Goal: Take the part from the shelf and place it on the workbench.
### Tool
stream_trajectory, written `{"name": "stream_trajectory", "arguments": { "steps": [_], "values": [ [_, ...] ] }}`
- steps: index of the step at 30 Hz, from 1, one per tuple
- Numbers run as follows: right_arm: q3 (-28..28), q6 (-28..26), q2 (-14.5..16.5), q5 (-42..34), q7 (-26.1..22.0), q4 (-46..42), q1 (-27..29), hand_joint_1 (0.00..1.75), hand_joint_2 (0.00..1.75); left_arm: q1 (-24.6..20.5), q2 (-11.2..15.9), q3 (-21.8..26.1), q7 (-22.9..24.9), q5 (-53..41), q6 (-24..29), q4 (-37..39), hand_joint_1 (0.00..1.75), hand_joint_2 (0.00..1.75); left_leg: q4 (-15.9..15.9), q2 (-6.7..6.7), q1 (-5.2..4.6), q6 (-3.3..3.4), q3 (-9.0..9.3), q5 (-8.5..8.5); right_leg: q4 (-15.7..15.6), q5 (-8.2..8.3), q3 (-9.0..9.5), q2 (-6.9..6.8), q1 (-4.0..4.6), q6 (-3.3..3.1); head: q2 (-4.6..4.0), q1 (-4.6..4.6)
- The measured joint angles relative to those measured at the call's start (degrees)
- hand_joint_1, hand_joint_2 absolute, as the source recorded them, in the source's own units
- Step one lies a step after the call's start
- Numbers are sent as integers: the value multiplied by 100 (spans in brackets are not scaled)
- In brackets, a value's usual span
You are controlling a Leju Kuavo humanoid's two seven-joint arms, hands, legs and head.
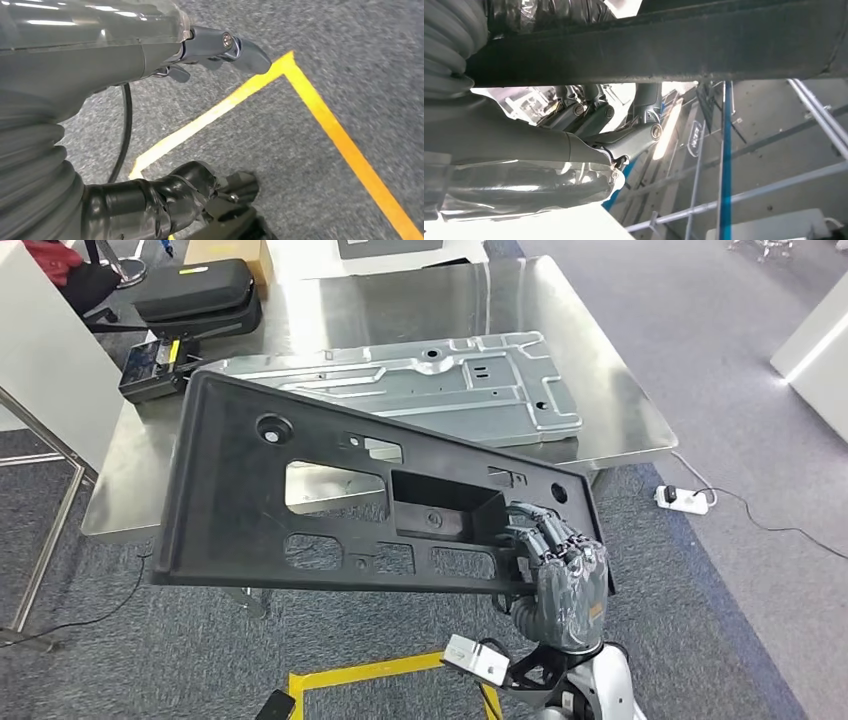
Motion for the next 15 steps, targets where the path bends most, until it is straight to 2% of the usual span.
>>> {"name": "stream_trajectory", "arguments": {
  "steps": [2,3,5,6,7,8,10,11,12,15],
  "values": [
    [-12,1,0,0,-1,-2,-30,175,175,4,-4,-5,3,0,-1,0,0,175,-87,-2,34,51,70,10,183,-109,-65,-12,1,54,-1,1],
    [-19,1,-1,0,-1,-3,-46,175,175,1,-6,-11,4,0,-2,0,0,175,-118,1,51,80,111,6,453,-234,-199,-17,-1,76,-1,1],
    [-27,2,-4,0,-1,3,-61,175,175,-6,-8,-31,4,-2,-4,0,0,175,-124,4,48,115,163,-38,1199,-507,-635,-18,-8,105,-1,1],
    [-29,2,-8,0,1,9,-59,175,175,-3,-8,-39,4,-3,-5,0,0,175,-121,4,48,121,192,-67,1479,-547,-833,-19,-13,118,0,2],
    [-31,3,-10,0,5,15,-57,175,175,1,-9,-44,4,-2,-6,1,0,175,-118,1,48,118,229,-101,1566,-468,-944,-20,-19,126,0,1],
    [-32,3,-13,0,10,21,-58,175,175,4,-11,-48,4,1,-6,1,0,175,-113,-3,49,112,276,-139,1430,-272,-942,-22,-25,129,0,2],
    [-34,3,-16,0,24,25,-67,175,175,3,-19,-55,4,7,-6,1,0,175,-92,-12,46,80,374,-235,730,221,-695,-30,-29,110,-1,2],
    [-34,3,-17,0,30,26,-72,175,175,-2,-23,-59,4,9,-7,0,0,175,-69,-17,36,50,406,-285,396,362,-555,-31,-21,86,-1,2],
    [-34,3,-19,0,37,28,-76,175,175,-5,-25,-61,4,11,-7,0,0,175,-58,-19,26,17,423,-323,191,415,-464,-31,-10,56,-1,1],
    [-35,5,-26,-1,55,29,-82,175,175,-13,-27,-65,3,13,-10,0,0,175,-82,-14,15,-74,446,-384,80,354,-401,-11,-2,-43,-1,-3]
  ]
}}
